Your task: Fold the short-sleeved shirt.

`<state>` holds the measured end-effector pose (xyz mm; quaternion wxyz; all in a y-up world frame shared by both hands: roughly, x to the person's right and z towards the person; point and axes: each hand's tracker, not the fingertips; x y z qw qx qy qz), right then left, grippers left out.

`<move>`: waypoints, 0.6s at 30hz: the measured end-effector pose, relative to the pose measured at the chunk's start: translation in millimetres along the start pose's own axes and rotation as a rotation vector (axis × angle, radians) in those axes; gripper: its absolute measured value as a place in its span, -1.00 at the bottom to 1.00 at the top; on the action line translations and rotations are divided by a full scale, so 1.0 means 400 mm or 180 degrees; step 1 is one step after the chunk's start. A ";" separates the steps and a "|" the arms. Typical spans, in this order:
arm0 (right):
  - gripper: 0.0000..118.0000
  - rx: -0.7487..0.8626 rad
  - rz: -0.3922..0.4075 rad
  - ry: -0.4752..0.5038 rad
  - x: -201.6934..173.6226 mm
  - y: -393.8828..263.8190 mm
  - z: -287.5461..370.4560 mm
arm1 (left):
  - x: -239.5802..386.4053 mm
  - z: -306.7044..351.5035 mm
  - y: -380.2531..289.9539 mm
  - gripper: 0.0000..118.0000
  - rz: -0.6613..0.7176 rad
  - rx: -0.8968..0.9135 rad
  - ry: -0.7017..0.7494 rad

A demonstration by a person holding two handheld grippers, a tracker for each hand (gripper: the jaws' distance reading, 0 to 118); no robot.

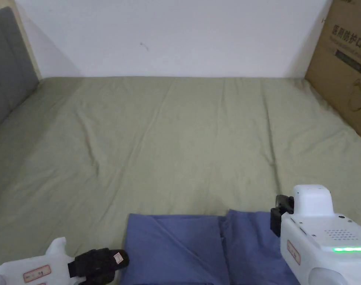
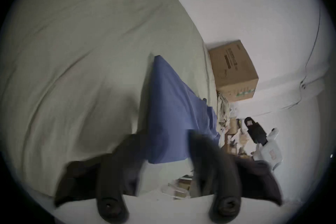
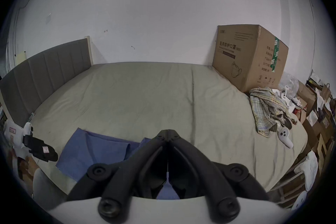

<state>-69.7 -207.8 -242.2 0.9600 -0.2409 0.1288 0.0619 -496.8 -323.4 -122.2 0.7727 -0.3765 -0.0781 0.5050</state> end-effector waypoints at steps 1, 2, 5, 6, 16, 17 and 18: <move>-0.98 -0.0004 0.0024 0.0007 -0.007 0.002 -0.003 | -0.013 -0.012 0.001 0.59 0.0050 0.0018 -0.0116; -0.98 -0.0012 0.0046 0.0014 -0.014 0.004 -0.005 | -0.020 -0.027 0.003 0.81 0.0106 -0.0019 -0.0209; -0.98 -0.0024 0.0168 -0.0009 -0.034 0.004 -0.008 | -0.053 -0.089 0.020 0.93 0.0215 -0.0143 -0.0536; -0.98 -0.0030 0.0209 -0.0011 -0.039 0.004 -0.009 | -0.055 -0.112 0.022 0.93 0.0270 -0.0182 -0.0580; -0.98 -0.0155 0.0251 0.0001 -0.054 0.004 -0.029 | -0.060 -0.246 0.053 -0.80 0.0230 -0.0643 -0.0162; -0.98 -0.0160 0.0253 0.0001 -0.054 0.003 -0.030 | -0.075 -0.238 0.055 -0.80 0.0290 -0.0626 -0.0332; -0.98 -0.0166 0.0264 0.0003 -0.055 0.004 -0.030 | -0.078 -0.218 0.059 -0.80 0.0457 -0.0563 -0.0605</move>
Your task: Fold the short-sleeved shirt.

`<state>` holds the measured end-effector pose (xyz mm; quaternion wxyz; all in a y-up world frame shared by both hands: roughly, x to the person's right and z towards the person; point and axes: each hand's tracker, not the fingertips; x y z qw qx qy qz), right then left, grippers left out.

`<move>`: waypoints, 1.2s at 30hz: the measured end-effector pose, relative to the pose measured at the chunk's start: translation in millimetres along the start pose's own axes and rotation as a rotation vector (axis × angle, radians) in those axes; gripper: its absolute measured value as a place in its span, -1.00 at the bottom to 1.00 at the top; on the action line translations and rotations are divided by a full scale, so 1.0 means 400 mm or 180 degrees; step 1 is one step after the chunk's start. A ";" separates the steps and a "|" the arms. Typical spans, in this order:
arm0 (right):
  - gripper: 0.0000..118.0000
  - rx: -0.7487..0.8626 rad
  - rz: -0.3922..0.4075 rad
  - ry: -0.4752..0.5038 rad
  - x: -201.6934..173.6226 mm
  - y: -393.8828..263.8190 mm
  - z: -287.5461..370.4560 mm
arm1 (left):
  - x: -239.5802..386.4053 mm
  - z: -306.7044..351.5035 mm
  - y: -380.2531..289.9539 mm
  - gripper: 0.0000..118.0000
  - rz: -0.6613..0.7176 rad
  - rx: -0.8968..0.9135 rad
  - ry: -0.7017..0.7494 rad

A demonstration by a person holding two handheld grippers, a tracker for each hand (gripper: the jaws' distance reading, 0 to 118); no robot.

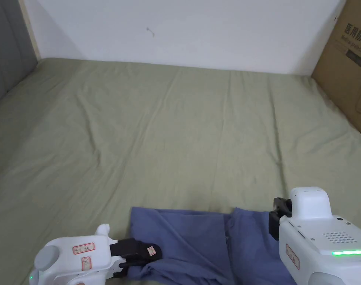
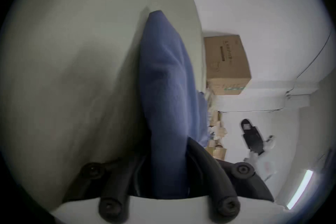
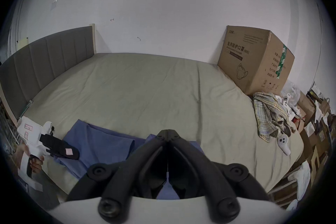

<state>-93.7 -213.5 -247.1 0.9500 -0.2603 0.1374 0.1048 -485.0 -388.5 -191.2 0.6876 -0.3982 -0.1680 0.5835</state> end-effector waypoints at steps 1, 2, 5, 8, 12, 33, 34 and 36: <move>-0.98 -0.0004 0.0020 0.0002 0.000 0.000 0.000 | 0.013 0.012 -0.003 -0.80 -0.0045 -0.0012 0.0092; -0.98 -0.0004 0.0039 -0.0004 0.000 0.001 -0.001 | 0.022 0.024 -0.003 -0.80 -0.0184 -0.0027 0.0181; -0.98 -0.0025 -0.0008 0.0019 0.004 0.007 -0.009 | 0.017 0.078 0.009 -0.80 -0.0186 -0.0014 0.0271; -0.98 -0.0024 -0.0045 0.0050 0.005 0.007 -0.007 | 0.010 0.155 0.021 -0.80 -0.0208 0.0068 0.0420; -0.98 -0.0022 -0.0005 0.0047 0.002 0.002 -0.008 | 0.025 0.263 0.009 -0.80 -0.0269 0.0193 0.0644; -0.98 -0.0076 -0.0390 0.0111 0.091 -0.036 -0.011 | 0.567 -0.005 -0.137 -0.80 -0.2399 0.0144 0.1909; -0.98 -0.0082 -0.0418 0.0110 0.102 -0.040 -0.012 | 0.583 -0.048 -0.155 -0.80 -0.2465 0.0111 0.1860; -0.98 -0.0091 -0.0458 0.0079 0.123 -0.049 -0.012 | 0.602 -0.125 -0.186 -0.80 -0.2573 -0.0090 0.1701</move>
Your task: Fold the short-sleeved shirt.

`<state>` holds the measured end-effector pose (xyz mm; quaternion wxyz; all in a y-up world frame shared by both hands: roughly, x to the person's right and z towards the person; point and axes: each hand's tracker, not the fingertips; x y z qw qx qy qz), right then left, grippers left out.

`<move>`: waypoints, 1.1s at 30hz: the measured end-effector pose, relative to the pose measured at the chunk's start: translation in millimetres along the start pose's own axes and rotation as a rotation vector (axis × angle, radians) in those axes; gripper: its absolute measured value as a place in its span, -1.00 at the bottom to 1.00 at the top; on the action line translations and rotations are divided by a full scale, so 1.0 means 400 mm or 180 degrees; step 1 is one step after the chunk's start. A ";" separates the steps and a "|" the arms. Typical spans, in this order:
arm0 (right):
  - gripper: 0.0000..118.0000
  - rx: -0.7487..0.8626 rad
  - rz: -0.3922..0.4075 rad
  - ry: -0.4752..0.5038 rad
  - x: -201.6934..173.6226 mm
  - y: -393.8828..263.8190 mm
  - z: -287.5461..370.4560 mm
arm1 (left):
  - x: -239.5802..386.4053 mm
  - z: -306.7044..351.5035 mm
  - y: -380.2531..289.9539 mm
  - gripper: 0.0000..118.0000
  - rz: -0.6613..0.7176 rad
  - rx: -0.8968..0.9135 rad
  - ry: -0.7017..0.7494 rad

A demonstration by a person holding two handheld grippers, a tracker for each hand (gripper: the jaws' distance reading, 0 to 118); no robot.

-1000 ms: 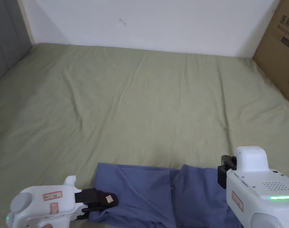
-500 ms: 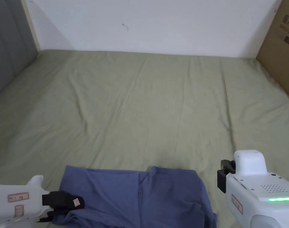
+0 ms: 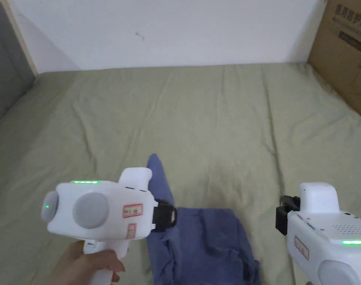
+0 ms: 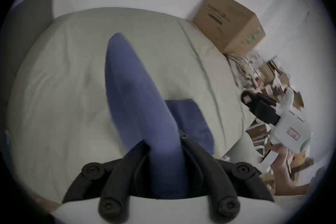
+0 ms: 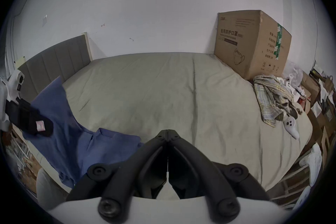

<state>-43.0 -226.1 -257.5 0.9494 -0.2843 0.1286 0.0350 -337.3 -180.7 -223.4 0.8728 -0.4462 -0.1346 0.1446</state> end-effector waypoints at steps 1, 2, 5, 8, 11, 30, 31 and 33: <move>-0.98 -0.0002 -0.0028 -0.0019 0.015 -0.003 0.002 | 0.033 -0.038 -0.004 -0.80 -0.0083 -0.0049 -0.0128; -0.98 -0.0008 -0.0069 -0.0042 0.029 -0.007 0.003 | 0.063 -0.077 -0.007 -0.78 -0.0197 -0.0162 -0.0245; -0.98 -0.0049 -0.0249 -0.0086 0.077 -0.016 0.006 | 0.136 -0.187 -0.041 -0.54 -0.0467 -0.0410 -0.0449; -0.98 -0.0074 -0.0336 -0.0153 0.114 -0.024 0.007 | 0.157 -0.277 -0.069 0.73 -0.0222 -0.0705 -0.0602; -0.98 -0.0072 -0.0344 -0.0222 0.136 -0.030 0.012 | 0.146 -0.276 -0.080 0.78 -0.0039 -0.0691 -0.0670; -0.98 -0.0130 -0.0534 -0.0220 0.168 -0.044 -0.019 | 0.013 -0.307 -0.109 -0.96 0.0846 -0.0550 -0.0656; -0.98 -0.0132 -0.0532 -0.0221 0.170 -0.046 -0.018 | 0.033 -0.327 -0.110 -0.96 0.0812 -0.0595 -0.0657; -0.98 -0.0134 -0.0538 -0.0231 0.177 -0.049 -0.015 | 0.081 -0.359 -0.110 -0.96 0.0724 -0.0690 -0.0735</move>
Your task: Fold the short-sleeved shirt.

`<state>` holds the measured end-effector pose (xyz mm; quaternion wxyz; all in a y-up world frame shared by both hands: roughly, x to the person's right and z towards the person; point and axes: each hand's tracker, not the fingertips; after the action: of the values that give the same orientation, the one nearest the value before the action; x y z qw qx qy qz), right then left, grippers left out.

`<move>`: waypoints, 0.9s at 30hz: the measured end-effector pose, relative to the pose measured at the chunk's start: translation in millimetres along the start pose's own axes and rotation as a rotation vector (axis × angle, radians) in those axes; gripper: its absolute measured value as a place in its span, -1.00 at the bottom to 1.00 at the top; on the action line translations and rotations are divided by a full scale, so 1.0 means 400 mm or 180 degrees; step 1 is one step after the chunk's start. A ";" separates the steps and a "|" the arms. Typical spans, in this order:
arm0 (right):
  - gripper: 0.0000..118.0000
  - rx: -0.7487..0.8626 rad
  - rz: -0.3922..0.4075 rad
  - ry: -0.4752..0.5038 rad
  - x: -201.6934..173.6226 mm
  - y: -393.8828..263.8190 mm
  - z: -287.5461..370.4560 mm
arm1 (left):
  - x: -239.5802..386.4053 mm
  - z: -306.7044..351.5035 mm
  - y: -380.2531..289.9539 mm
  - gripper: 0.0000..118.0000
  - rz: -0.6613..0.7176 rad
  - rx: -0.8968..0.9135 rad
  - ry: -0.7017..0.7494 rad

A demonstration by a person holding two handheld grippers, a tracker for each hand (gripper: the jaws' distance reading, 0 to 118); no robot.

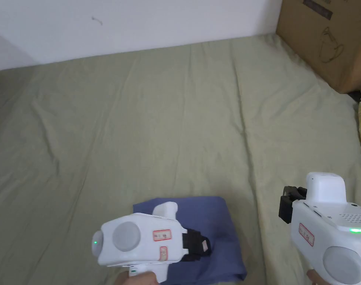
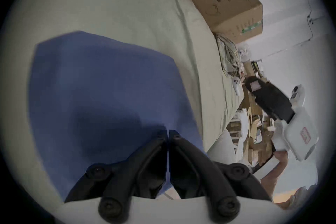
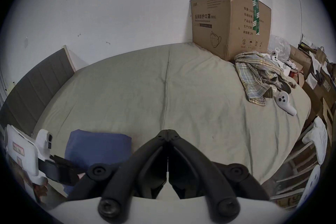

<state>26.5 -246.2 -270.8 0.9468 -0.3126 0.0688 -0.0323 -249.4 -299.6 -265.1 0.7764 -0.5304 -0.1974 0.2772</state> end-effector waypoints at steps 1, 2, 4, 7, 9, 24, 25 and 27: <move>-0.98 -0.0002 -0.0013 -0.0006 0.006 0.000 0.001 | 0.021 -0.020 -0.003 -0.96 -0.0049 -0.0073 -0.0016; -0.98 -0.0004 -0.0027 -0.0010 0.011 0.000 0.001 | 0.037 -0.038 -0.006 -0.96 -0.0189 -0.0145 -0.0015; -0.98 -0.0003 -0.0056 -0.0032 0.021 -0.002 0.003 | 0.068 -0.066 -0.009 -0.97 -0.0276 -0.0153 0.0082; -0.98 -0.0015 -0.0084 -0.0054 0.034 -0.005 0.007 | 0.080 -0.082 -0.013 -0.97 -0.0274 -0.0205 0.0031; -0.98 -0.0021 -0.0091 -0.0070 0.037 -0.007 0.009 | 0.107 -0.083 -0.019 -0.97 -0.0311 -0.0231 0.0041; -0.98 -0.0128 0.0246 0.0836 -0.104 0.086 0.036 | -0.027 0.280 -0.008 -0.97 -0.0009 0.0692 -0.0224; -0.98 -0.0229 0.0316 0.0958 -0.131 0.091 0.028 | -0.056 0.306 -0.015 -0.97 0.0013 0.0752 -0.0153; -0.98 -0.0455 0.0427 0.1175 -0.183 0.091 0.005 | -0.115 0.347 -0.036 -0.97 0.0171 0.0853 -0.0042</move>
<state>-45.0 -208.3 -282.8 0.8936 -0.3624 0.2639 -0.0210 -365.0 -233.8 -202.4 0.8313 -0.4252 -0.1495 0.3253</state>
